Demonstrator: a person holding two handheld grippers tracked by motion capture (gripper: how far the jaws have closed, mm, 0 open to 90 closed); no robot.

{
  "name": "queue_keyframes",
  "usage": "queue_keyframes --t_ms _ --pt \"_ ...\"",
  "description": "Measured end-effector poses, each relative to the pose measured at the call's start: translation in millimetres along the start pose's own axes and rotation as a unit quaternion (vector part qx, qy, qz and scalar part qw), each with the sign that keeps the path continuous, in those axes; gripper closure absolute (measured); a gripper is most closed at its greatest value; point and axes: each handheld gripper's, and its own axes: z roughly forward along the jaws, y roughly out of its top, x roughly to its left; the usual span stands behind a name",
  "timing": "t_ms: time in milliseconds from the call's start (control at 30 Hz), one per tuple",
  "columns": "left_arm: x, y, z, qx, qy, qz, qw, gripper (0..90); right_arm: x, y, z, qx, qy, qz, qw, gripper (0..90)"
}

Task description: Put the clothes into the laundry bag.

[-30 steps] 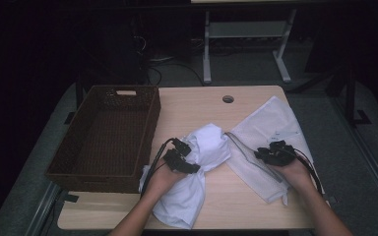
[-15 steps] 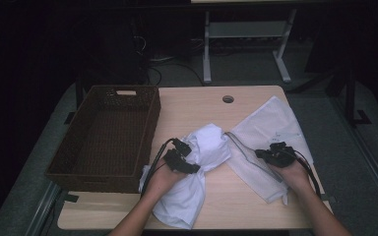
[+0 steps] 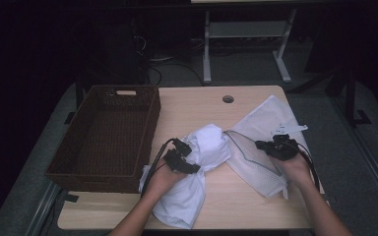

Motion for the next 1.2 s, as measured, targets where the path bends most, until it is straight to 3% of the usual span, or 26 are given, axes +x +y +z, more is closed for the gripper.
queue_keyframes --t_ms 133,267,533,833,1000,1200 --pt "-0.3 0.1 0.2 0.0 0.0 0.0 1.0 60.2 -1.9 5.5 -1.9 -0.005 0.002 0.005 1.0 89.0" --pt "0.1 0.0 0.2 0.0 0.0 0.001 1.0 60.2 -3.0 23.5 -6.8 -0.018 0.001 0.001 0.9998 88.9" --pt "0.0 0.0 0.5 -0.002 0.0 0.001 1.0 60.2 -7.9 48.0 -20.2 -0.06 0.004 0.011 0.9982 88.9" --pt "-0.1 0.0 0.8 -0.002 0.0 0.0 1.0 60.3 -6.4 69.5 -33.7 -0.094 0.006 0.0 0.9956 88.9" --pt "-0.7 0.6 -0.4 0.003 0.001 0.006 1.0 66.2 -3.9 73.8 -32.3 -0.093 0.009 -0.008 0.9956 88.9" --pt "-2.1 1.3 -6.6 0.0 -0.019 0.01 0.9998 73.7 -2.8 73.9 -32.5 -0.093 0.004 -0.012 0.9956 88.8"
